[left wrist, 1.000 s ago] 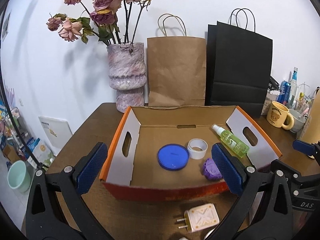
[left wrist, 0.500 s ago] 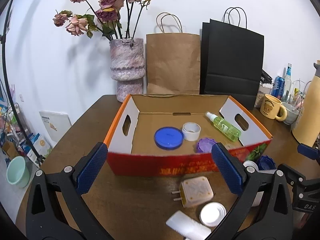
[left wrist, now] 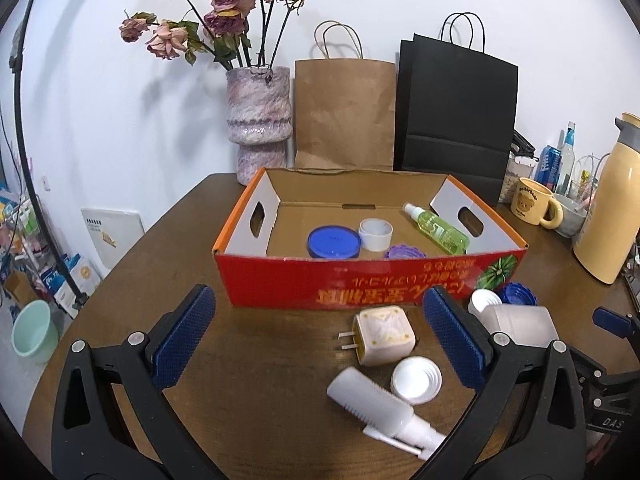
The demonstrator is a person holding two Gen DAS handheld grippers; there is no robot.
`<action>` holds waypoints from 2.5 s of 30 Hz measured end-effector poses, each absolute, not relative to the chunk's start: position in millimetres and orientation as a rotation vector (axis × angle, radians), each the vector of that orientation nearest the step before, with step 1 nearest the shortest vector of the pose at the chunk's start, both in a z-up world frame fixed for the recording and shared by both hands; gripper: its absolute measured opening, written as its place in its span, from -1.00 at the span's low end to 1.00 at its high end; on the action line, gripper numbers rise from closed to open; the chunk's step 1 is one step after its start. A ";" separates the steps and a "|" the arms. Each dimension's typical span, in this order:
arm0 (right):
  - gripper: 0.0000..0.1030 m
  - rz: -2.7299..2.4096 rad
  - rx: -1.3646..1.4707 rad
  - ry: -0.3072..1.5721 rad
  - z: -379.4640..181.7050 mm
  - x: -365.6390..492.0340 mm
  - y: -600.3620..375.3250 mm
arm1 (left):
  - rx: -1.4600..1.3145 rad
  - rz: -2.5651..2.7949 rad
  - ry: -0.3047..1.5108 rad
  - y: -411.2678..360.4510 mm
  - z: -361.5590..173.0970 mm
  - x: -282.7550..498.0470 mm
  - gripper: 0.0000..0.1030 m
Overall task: Organize rigid objects
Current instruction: 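Withdraw both grippers from the box back toward the remaining items, then move the right gripper to the frosted plastic container and close on it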
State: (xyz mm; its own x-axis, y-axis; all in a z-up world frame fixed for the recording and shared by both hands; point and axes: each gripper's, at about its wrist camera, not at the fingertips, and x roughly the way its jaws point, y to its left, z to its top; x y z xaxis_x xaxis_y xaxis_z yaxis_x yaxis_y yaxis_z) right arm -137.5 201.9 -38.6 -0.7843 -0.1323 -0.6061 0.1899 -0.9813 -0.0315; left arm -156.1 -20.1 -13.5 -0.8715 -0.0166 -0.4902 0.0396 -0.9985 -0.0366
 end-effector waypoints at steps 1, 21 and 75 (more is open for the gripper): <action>0.76 -2.812 0.946 0.129 -39.6 -135.1 202.9 | 0.791 -3.012 0.073 -20.4 -14.6 -153.9 1.00; 0.76 -2.818 1.021 0.143 -51.7 -139.5 197.1 | 0.850 -3.005 0.127 -34.2 -20.0 -156.3 1.00; 0.06 -2.894 1.046 0.051 -40.3 -147.8 172.6 | 0.921 -3.011 0.215 -48.3 -21.4 -155.7 1.00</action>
